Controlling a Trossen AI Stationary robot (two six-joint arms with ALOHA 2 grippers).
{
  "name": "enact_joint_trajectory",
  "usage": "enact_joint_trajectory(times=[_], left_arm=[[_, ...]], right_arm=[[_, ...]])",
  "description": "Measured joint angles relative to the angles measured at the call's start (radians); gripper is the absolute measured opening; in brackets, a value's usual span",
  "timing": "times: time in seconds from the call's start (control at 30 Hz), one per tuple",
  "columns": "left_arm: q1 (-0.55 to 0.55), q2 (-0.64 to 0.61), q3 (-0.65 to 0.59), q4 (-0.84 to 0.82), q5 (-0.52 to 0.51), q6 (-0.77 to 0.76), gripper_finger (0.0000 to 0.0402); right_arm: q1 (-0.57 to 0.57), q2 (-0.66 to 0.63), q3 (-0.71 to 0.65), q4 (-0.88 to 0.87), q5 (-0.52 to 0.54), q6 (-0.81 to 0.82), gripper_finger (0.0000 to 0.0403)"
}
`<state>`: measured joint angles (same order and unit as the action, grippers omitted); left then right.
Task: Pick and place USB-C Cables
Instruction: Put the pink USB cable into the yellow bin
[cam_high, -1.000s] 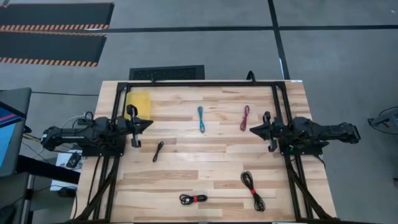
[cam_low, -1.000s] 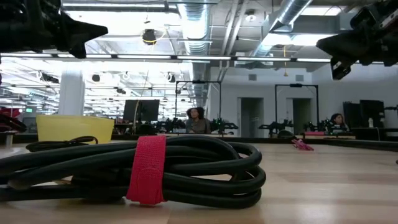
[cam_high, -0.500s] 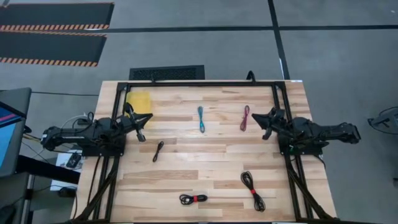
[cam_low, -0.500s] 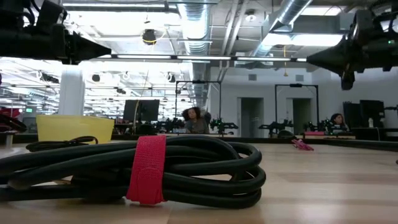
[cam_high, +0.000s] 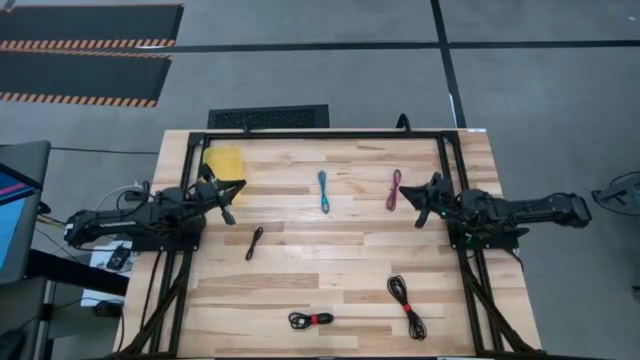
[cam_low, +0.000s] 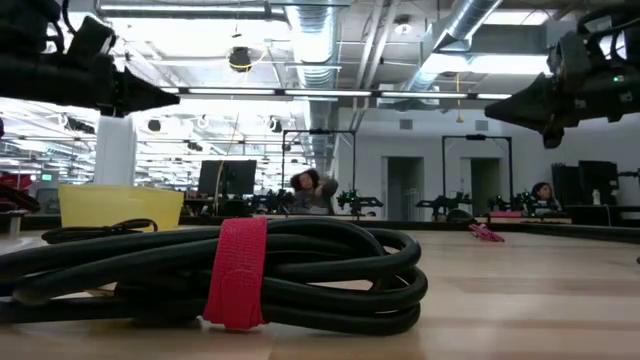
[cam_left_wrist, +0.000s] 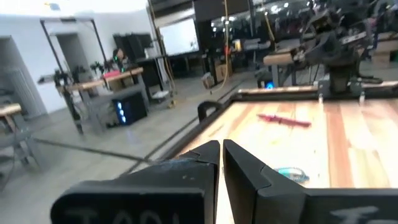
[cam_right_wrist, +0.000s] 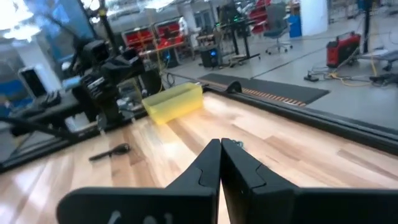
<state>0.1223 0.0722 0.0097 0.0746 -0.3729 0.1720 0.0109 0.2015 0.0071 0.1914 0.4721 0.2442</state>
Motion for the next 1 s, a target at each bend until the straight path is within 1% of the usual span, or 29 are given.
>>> enact_joint_trajectory(times=[0.07, 0.13, 0.23, 0.3, 0.4, 0.5, 0.6, 0.73, 0.83, 0.9, 1.0], left_arm=[[0.000, 0.009, 0.000, 0.002, -0.001, -0.017, 0.0013], [0.001, 0.013, 0.000, 0.005, -0.041, -0.040, 0.0013], [0.012, 0.013, -0.001, 0.014, -0.111, -0.120, 0.0013], [0.018, 0.013, -0.001, 0.017, -0.114, -0.176, 0.0013], [0.019, 0.013, -0.002, 0.017, -0.086, -0.209, 0.0013], [0.019, 0.013, -0.002, 0.017, -0.032, -0.190, 0.0013], [0.019, 0.013, -0.002, 0.017, 0.037, -0.143, 0.0013], [0.018, 0.013, -0.002, 0.019, 0.044, -0.165, 0.0013], [0.012, 0.013, -0.002, 0.007, 0.055, -0.213, 0.0013], [-0.005, 0.013, 0.000, -0.004, 0.056, -0.241, 0.0013], [-0.044, 0.022, 0.003, -0.019, 0.054, -0.282, 0.0013]], right_arm=[[-0.001, 0.013, 0.000, 0.026, 0.001, -0.047, 0.0033], [-0.001, 0.023, 0.000, 0.080, 0.000, -0.108, 0.0033], [0.000, 0.020, -0.001, 0.142, -0.004, -0.203, 0.0033], [0.000, 0.020, -0.001, 0.182, -0.009, -0.249, 0.0033], [0.001, 0.020, -0.001, 0.183, -0.072, -0.212, 0.0033], [0.003, 0.027, -0.001, 0.165, -0.140, -0.162, 0.0033], [0.002, 0.040, -0.001, 0.204, -0.150, -0.178, 0.0033], [0.012, 0.041, 0.005, 0.213, -0.187, -0.173, 0.0033], [0.024, 0.040, 0.024, 0.241, -0.210, -0.161, 0.0033], [0.039, 0.040, 0.026, 0.269, -0.223, -0.141, 0.0034], [0.071, 0.041, 0.026, 0.246, -0.223, -0.113, 0.0038]])
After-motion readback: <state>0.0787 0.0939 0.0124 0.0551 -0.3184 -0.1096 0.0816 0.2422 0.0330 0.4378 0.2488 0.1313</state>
